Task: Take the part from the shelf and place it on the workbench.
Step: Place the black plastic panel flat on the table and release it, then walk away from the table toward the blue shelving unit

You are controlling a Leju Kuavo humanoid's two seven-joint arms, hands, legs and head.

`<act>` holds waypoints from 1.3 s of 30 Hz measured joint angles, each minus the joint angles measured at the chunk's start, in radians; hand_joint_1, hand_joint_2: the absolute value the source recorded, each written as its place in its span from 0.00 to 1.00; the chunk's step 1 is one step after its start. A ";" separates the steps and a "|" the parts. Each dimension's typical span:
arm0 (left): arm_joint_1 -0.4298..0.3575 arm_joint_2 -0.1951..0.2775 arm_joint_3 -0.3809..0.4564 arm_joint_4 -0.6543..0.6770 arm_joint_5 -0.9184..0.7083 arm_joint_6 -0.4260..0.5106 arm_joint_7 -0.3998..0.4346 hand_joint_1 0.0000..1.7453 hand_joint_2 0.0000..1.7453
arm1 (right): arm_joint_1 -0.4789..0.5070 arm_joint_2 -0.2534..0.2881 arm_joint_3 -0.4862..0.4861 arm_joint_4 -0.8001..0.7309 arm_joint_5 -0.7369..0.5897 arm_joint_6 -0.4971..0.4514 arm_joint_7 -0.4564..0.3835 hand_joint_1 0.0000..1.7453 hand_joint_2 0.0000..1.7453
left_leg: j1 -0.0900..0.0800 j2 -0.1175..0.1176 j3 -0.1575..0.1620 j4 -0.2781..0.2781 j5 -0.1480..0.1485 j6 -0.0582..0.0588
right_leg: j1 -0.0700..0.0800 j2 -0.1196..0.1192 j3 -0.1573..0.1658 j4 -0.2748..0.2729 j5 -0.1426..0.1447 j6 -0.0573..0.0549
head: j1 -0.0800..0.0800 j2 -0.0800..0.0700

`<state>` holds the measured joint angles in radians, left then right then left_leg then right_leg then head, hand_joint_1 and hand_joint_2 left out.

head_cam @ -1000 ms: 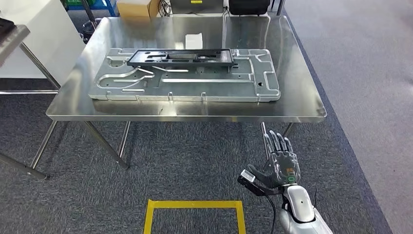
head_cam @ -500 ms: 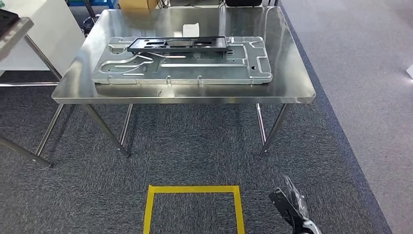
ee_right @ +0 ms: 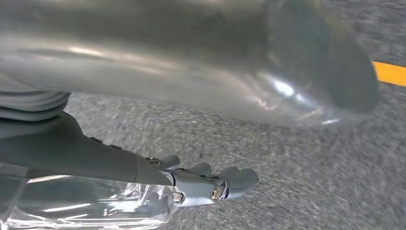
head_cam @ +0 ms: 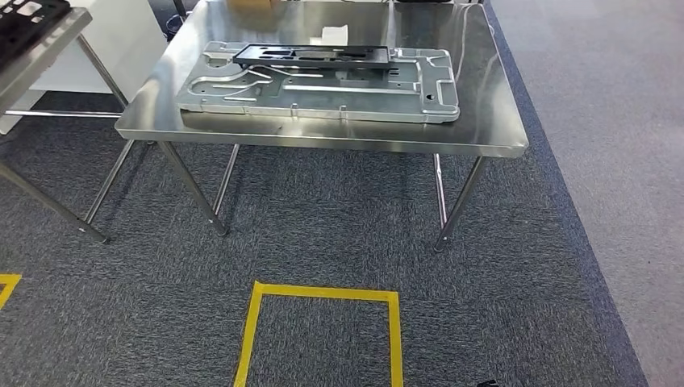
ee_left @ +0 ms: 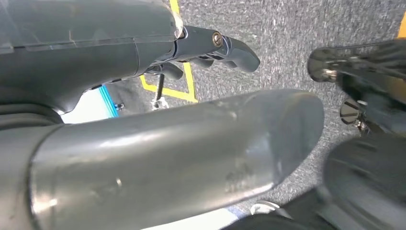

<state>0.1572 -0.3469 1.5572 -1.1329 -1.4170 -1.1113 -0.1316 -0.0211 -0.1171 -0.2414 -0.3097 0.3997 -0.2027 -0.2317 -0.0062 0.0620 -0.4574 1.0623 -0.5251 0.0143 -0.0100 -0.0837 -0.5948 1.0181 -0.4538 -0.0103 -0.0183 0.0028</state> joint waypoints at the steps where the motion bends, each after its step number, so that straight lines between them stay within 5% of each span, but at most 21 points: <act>1: -0.003 0.000 0.000 0.000 0.000 -0.002 0.000 0.00 0.00 | 0.000 0.000 -0.006 0.013 0.000 0.002 0.012 0.00 0.00 | -0.005 0.013 0.033 -0.056 -0.023 0.007 | 0.000 -0.009 0.000 0.001 0.005 0.006 | 0.000 0.000; 4: -0.002 -0.001 0.001 -0.002 -0.001 -0.012 0.001 0.00 0.00 | 0.002 0.001 -0.025 0.048 0.000 0.022 0.080 0.00 0.00 | -0.004 -0.009 0.040 -0.107 -0.025 0.023 | -0.002 -0.027 -0.004 0.004 0.014 0.026 | -0.001 0.000; 6: 0.002 -0.002 0.001 -0.003 -0.003 -0.015 0.005 0.00 0.00 | 0.009 0.002 -0.035 0.068 0.001 0.037 0.133 0.00 0.00 | 0.000 -0.029 0.026 -0.116 0.000 0.034 | -0.006 0.019 -0.026 0.062 -0.038 0.035 | 0.001 0.000; 8: 0.001 -0.003 0.000 -0.003 -0.001 -0.012 0.011 0.00 0.00 | 0.019 0.004 -0.041 0.085 0.005 0.048 0.175 0.00 0.00 | -0.002 -0.049 0.005 -0.112 0.015 0.038 | -0.009 0.069 -0.070 0.186 -0.124 0.040 | 0.004 0.000; 10: 0.000 -0.005 0.000 -0.003 0.004 -0.009 0.018 0.00 0.00 | 0.028 0.007 -0.043 0.096 0.014 0.057 0.200 0.00 0.00 | -0.003 -0.070 -0.015 -0.104 0.025 0.037 | -0.008 0.081 -0.086 0.263 -0.158 0.042 | 0.004 0.000; 11: 0.000 -0.006 0.000 -0.003 0.006 -0.009 0.021 0.00 0.00 | 0.030 0.009 -0.044 0.100 0.020 0.062 0.207 0.00 0.00 | -0.003 -0.080 -0.022 -0.098 0.028 0.036 | -0.007 0.083 -0.067 0.247 -0.146 0.042 | 0.005 0.000; 14: -0.002 -0.007 0.000 -0.003 0.012 -0.008 0.027 0.00 0.00 | 0.032 0.015 -0.043 0.107 0.040 0.072 0.215 0.00 0.00 | -0.005 -0.106 -0.039 -0.076 0.029 0.029 | -0.008 0.119 0.055 0.055 -0.077 0.033 | 0.005 0.000; 16: -0.005 -0.007 0.000 -0.003 0.013 -0.008 0.028 0.00 0.00 | 0.031 0.018 -0.043 0.111 0.049 0.079 0.218 0.00 0.00 | -0.007 -0.119 -0.051 -0.063 0.028 0.020 | -0.006 0.139 0.089 -0.009 -0.066 0.024 | 0.005 0.000; 18: -0.006 -0.007 0.001 -0.003 0.013 -0.008 0.029 0.00 0.00 | 0.031 0.022 -0.039 0.113 0.061 0.091 0.218 0.00 0.00 | -0.007 -0.133 -0.058 -0.059 0.029 0.011 | -0.005 0.122 0.088 -0.011 -0.064 0.014 | 0.005 0.000; 20: -0.006 -0.007 0.001 -0.003 0.011 -0.008 0.029 0.00 0.00 | 0.030 0.026 -0.032 0.113 0.073 0.101 0.218 0.00 0.00 | -0.005 -0.123 -0.069 -0.034 0.012 0.000 | -0.007 0.101 0.087 -0.015 -0.060 0.003 | 0.002 0.000; 23: -0.010 -0.007 0.000 -0.003 0.010 -0.005 0.029 0.00 0.00 | 0.030 0.031 -0.023 0.116 0.087 0.107 0.218 0.00 0.00 | 0.003 -0.081 -0.145 0.133 -0.083 -0.020 | -0.009 0.065 0.081 -0.017 -0.058 -0.007 | -0.005 0.000; 25: -0.011 -0.007 0.000 -0.003 0.010 -0.004 0.029 0.00 0.00 | 0.030 0.034 -0.016 0.118 0.096 0.112 0.218 0.00 0.00 | 0.010 -0.072 -0.189 0.230 -0.115 -0.028 | -0.009 0.039 0.078 -0.017 -0.058 -0.007 | -0.005 0.000; 27: -0.010 -0.007 0.000 -0.003 0.009 -0.004 0.029 0.00 0.00 | 0.027 0.035 -0.009 0.118 0.101 0.117 0.218 0.00 0.00 | 0.013 -0.063 -0.162 0.179 -0.070 -0.030 | -0.010 0.016 0.080 -0.016 -0.059 -0.006 | -0.005 0.000; 30: -0.010 -0.007 0.000 -0.003 0.009 -0.004 0.029 0.00 0.00 | 0.023 0.036 -0.003 0.119 0.106 0.119 0.218 0.00 0.00 | 0.008 -0.008 -0.064 -0.021 0.013 -0.018 | -0.006 -0.012 0.086 -0.016 -0.063 0.004 | -0.004 0.000; 32: -0.010 -0.007 0.000 -0.003 0.010 -0.003 0.029 0.00 0.00 | 0.019 0.037 -0.001 0.120 0.110 0.122 0.218 0.00 0.00 | 0.000 0.005 -0.053 -0.058 0.016 -0.008 | -0.003 -0.029 0.090 -0.016 -0.064 0.016 | -0.003 0.000; 34: -0.006 -0.007 0.001 -0.003 0.012 -0.004 0.030 0.00 0.00 | 0.013 0.038 0.002 0.120 0.113 0.124 0.218 0.00 0.00 | 0.002 -0.016 -0.056 -0.064 0.024 0.003 | -0.005 -0.036 0.095 -0.017 -0.065 0.029 | -0.003 0.000; 36: -0.006 -0.007 0.001 -0.003 0.014 -0.007 0.032 0.00 0.00 | 0.011 0.039 0.006 0.121 0.116 0.127 0.218 0.00 0.00 | 0.006 -0.036 -0.055 -0.074 0.036 0.018 | -0.008 0.009 0.079 0.023 -0.098 0.039 | 0.000 0.000; 38: -0.009 -0.007 0.000 -0.003 0.016 -0.008 0.035 0.00 0.00 | 0.013 0.039 0.009 0.122 0.122 0.134 0.218 0.00 0.00 | 0.006 -0.057 -0.059 -0.076 0.043 0.028 | -0.011 0.066 0.021 0.142 -0.167 0.043 | 0.003 0.000; 39: -0.010 -0.007 0.000 -0.003 0.017 -0.008 0.035 0.00 0.00 | 0.015 0.040 0.010 0.123 0.125 0.137 0.218 0.00 0.00 | 0.005 -0.069 -0.063 -0.075 0.045 0.030 | -0.011 0.076 -0.012 0.209 -0.194 0.044 | 0.004 0.000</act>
<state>0.1476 -0.3539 1.5577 -1.1357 -1.3999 -1.1198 -0.0961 -0.0065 -0.0774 -0.2310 -0.1871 0.5246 -0.0660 -0.0133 -0.0014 -0.0065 -0.5201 0.9872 -0.4804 0.0439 -0.0209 -0.0079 -0.6071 1.2272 -0.6478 0.0334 -0.0144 0.0030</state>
